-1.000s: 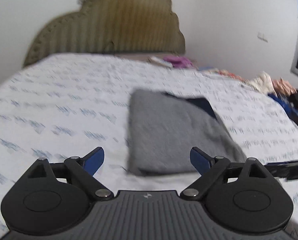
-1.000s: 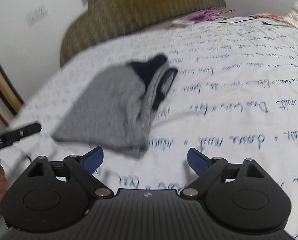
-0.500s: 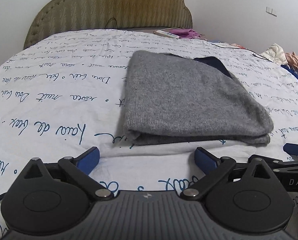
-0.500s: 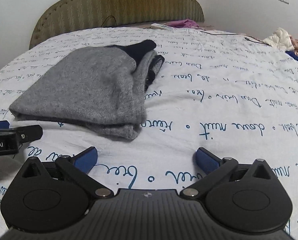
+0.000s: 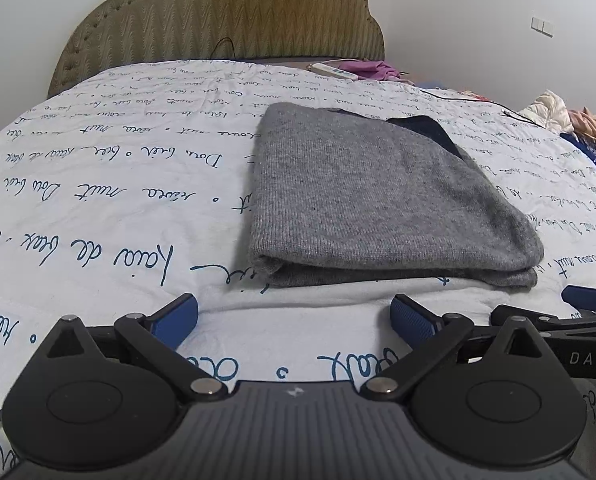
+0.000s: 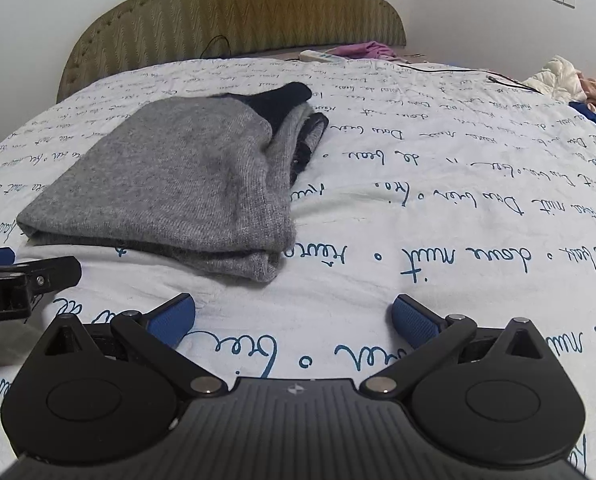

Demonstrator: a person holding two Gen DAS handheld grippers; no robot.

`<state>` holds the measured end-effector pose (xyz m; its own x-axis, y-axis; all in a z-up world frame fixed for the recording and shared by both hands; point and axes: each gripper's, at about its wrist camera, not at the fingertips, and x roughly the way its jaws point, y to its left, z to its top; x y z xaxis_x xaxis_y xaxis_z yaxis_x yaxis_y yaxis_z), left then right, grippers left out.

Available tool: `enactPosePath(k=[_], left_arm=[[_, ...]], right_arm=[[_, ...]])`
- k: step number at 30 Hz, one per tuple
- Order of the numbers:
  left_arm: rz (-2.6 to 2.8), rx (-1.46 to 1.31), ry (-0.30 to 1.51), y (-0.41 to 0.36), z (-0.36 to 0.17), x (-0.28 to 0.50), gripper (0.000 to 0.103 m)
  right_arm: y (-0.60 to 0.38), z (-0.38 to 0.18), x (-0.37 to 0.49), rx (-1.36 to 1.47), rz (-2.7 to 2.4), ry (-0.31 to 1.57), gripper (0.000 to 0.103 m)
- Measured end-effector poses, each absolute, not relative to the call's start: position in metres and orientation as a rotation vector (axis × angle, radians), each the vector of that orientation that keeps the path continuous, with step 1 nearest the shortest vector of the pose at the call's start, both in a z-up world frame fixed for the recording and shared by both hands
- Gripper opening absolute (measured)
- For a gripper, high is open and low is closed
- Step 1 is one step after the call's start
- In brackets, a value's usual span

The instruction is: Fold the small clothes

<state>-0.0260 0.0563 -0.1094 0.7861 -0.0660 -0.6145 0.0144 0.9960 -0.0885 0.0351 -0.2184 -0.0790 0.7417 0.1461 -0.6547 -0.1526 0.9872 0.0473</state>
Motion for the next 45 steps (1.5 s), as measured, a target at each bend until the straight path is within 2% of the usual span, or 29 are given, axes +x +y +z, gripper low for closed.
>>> enactPosePath(k=[45], left_arm=[[-0.037,-0.053,0.672,0.0529,-0.1102,-0.0257,0.103]], right_arm=[[-0.2185,-0.0785,0.035,0.005,0.166,0.708,0.102]])
